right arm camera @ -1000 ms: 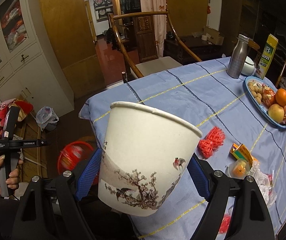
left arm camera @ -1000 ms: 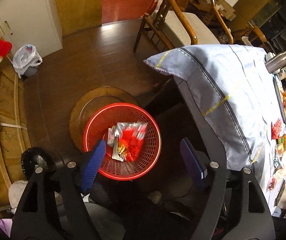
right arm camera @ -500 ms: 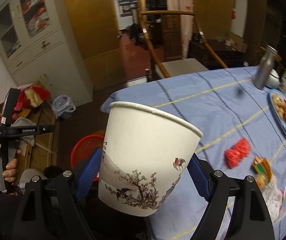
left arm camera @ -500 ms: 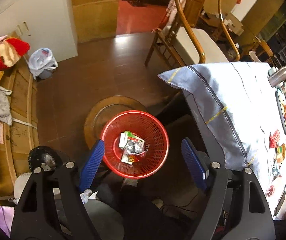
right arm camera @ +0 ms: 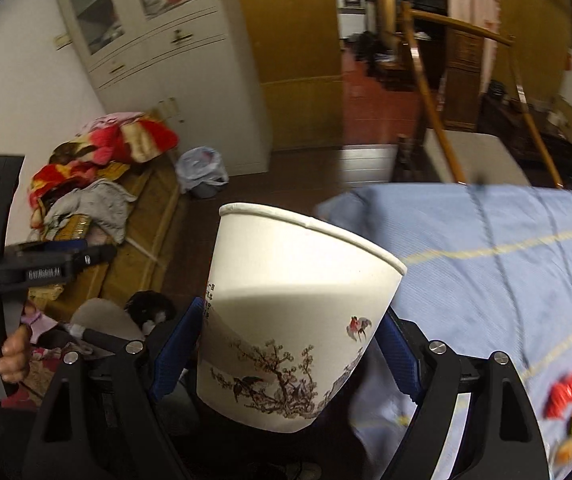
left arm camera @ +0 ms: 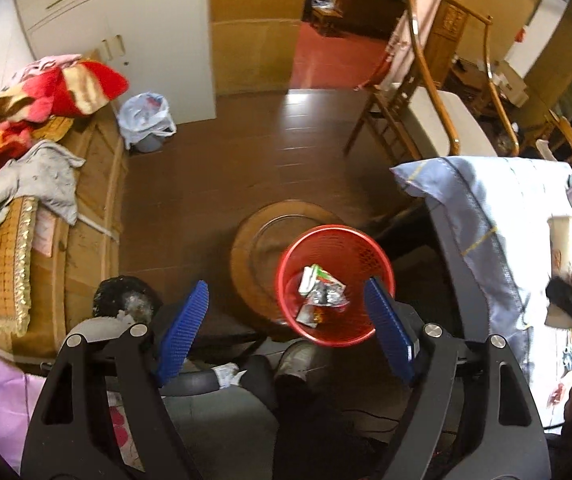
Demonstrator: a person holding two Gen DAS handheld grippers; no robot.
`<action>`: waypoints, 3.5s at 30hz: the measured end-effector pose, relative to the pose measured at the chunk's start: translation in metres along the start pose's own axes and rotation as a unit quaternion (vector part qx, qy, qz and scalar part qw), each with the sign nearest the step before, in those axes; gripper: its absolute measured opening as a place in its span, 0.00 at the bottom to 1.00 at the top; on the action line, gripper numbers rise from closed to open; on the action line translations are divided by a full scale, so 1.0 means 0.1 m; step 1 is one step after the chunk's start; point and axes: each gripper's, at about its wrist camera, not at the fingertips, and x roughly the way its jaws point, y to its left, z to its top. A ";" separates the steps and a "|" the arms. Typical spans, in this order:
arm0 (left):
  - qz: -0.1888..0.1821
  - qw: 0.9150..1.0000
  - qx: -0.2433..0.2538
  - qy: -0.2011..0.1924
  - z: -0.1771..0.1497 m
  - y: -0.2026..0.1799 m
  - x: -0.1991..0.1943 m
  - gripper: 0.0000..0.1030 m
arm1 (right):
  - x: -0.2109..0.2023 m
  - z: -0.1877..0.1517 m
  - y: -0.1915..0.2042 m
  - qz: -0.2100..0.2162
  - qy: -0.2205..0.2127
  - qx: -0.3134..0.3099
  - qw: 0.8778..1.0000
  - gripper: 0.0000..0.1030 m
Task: Collect trash
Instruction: 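Drop the white paper cup into the red basket with the right gripper, then move both open grippers back over the trash on the table, then grasp the red foam mesh net with the left gripper, then grasp the clear plastic bag with the right gripper while the left holds the net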
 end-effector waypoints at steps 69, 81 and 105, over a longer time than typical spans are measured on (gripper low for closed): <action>-0.274 0.771 0.569 0.085 -0.80 -5.38 0.73 0.79 | -2.83 -3.75 -0.34 -0.474 -0.165 0.625 0.598 0.89; -0.272 0.766 0.571 0.114 -0.94 -5.56 1.13 0.38 | -2.72 -3.69 -0.38 -0.469 -0.130 0.629 0.606 0.89; -0.316 0.828 0.463 0.019 0.02 -4.06 -0.02 0.30 | -2.29 -3.18 -1.93 -0.335 -0.157 0.568 0.735 0.89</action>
